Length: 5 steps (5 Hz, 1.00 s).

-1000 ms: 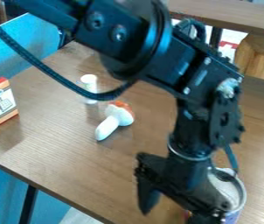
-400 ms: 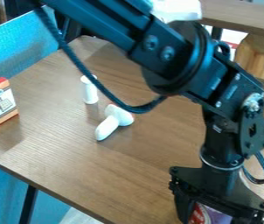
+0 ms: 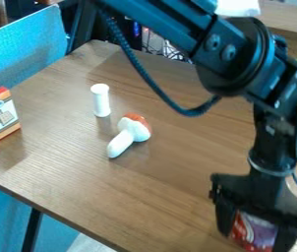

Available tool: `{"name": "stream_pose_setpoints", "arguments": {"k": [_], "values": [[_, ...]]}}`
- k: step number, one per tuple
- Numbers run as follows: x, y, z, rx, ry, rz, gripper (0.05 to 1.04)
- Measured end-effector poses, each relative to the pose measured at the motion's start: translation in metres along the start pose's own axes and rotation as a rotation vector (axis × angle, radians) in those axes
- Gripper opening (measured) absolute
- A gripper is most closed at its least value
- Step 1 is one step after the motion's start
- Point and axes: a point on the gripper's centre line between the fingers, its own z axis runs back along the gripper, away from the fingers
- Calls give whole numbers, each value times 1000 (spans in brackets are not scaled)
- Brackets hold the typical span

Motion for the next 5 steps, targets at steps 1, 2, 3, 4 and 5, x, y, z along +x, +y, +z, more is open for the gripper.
{"name": "stream_pose_setpoints", "arguments": {"k": [1,2,3,4,5], "values": [[21,14,5,4,-1,56,1001],[36,30,6,11,8,95,1001],[41,39,8,26,8,103,1001],[47,43,14,53,-11,80,1001],[44,52,12,33,-22,67,1001]]}}
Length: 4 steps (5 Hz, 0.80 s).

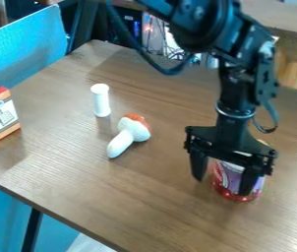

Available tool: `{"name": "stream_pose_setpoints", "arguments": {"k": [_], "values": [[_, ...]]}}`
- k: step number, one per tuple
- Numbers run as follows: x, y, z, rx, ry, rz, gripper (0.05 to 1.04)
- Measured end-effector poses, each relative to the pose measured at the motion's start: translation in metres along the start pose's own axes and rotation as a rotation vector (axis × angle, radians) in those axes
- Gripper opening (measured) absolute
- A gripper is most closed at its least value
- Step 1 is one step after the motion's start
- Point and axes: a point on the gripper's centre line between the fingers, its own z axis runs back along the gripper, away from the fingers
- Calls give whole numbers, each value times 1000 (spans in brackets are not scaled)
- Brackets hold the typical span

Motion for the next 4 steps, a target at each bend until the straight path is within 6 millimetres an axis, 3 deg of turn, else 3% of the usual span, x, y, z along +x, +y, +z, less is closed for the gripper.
{"name": "stream_pose_setpoints", "arguments": {"k": [1,3,4], "values": [[-10,8,15,-14,-26,-2,1001],[-58,34,52,42,44,-228,1001],[-80,53,54,105,111,-308,1001]]}}
